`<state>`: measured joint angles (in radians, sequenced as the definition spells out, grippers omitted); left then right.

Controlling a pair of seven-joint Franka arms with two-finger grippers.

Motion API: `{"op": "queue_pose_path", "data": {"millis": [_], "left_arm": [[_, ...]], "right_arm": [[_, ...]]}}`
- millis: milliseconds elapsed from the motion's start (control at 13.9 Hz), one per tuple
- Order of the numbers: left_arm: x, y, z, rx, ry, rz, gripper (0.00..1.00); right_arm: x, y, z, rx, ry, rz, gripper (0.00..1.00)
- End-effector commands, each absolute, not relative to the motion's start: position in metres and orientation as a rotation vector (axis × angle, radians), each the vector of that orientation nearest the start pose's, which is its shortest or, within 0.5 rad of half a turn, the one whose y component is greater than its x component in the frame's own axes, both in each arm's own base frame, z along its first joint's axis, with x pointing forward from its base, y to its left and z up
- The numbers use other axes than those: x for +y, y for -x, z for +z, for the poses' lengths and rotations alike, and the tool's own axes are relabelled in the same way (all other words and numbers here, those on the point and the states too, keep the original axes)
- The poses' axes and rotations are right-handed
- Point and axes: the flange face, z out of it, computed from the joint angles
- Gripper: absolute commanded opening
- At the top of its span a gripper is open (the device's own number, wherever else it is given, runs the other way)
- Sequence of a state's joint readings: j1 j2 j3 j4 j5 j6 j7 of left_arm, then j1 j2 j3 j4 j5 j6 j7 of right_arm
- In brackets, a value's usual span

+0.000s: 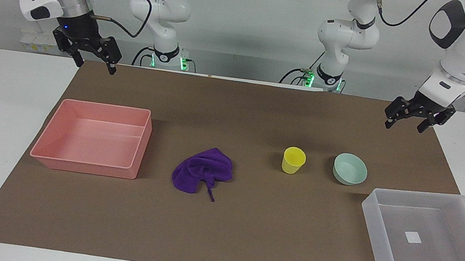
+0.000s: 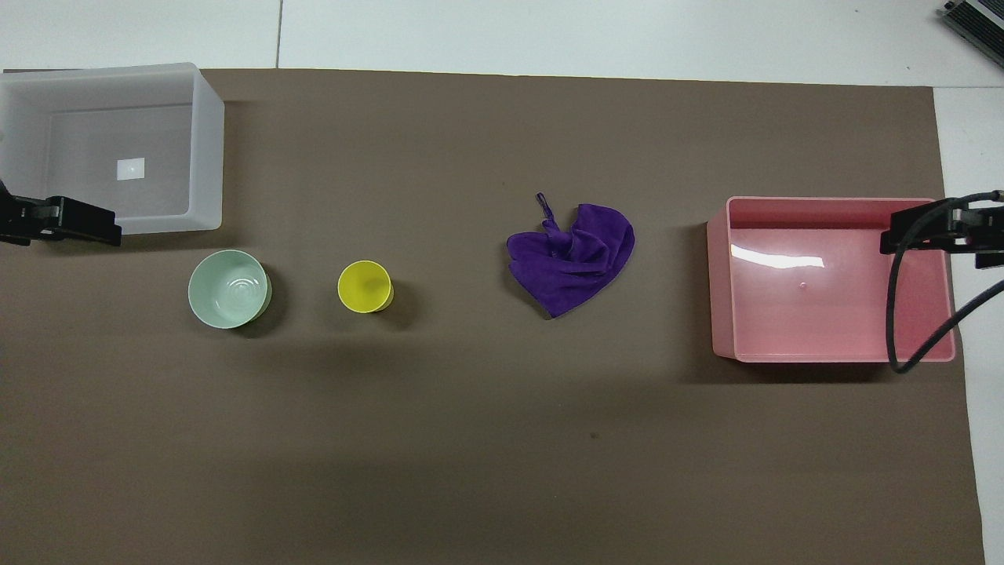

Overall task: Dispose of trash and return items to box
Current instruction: 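Reach the left gripper to the green bowl while the right gripper reaches the cloth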

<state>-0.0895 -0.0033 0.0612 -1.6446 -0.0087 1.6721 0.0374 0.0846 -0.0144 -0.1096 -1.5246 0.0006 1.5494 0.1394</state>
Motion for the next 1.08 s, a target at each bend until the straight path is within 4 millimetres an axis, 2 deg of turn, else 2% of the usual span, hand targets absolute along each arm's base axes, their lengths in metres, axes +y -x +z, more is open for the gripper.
{"op": "queue_pose_path", "data": {"millis": [0,360,504,576,647,719,791,1007], "left_arm": [[-0.015,-0.552,0.601,0.089,3.143,-0.065,1.0],[-0.015,-0.552,0.602,0.108,3.142,-0.067,1.0],[-0.015,-0.552,0.599,0.106,3.141,-0.06,1.0],[-0.015,-0.556,0.6,0.106,3.139,-0.12,1.0],[-0.015,-0.557,0.591,0.101,3.139,-0.144,1.0],[-0.015,-0.554,0.583,0.103,3.139,-0.156,1.0],[-0.015,-0.554,0.57,0.106,3.138,-0.168,1.0],[-0.015,-0.554,0.526,0.101,3.137,-0.195,1.0]], "right_arm": [[-0.013,-0.547,0.654,0.268,3.105,-0.041,1.0],[-0.013,-0.546,0.65,0.273,3.105,-0.034,1.0],[-0.012,-0.549,0.642,0.263,3.103,-0.086,1.0],[-0.004,-0.551,0.633,0.24,3.101,-0.113,1.0],[0.008,-0.552,0.624,0.208,3.1,-0.137,1.0],[0.011,-0.558,0.611,0.201,3.1,-0.146,1.0],[0.032,-0.562,0.599,0.148,3.098,-0.176,1.0],[0.068,-0.583,0.563,0.075,3.096,-0.223,1.0]]}}
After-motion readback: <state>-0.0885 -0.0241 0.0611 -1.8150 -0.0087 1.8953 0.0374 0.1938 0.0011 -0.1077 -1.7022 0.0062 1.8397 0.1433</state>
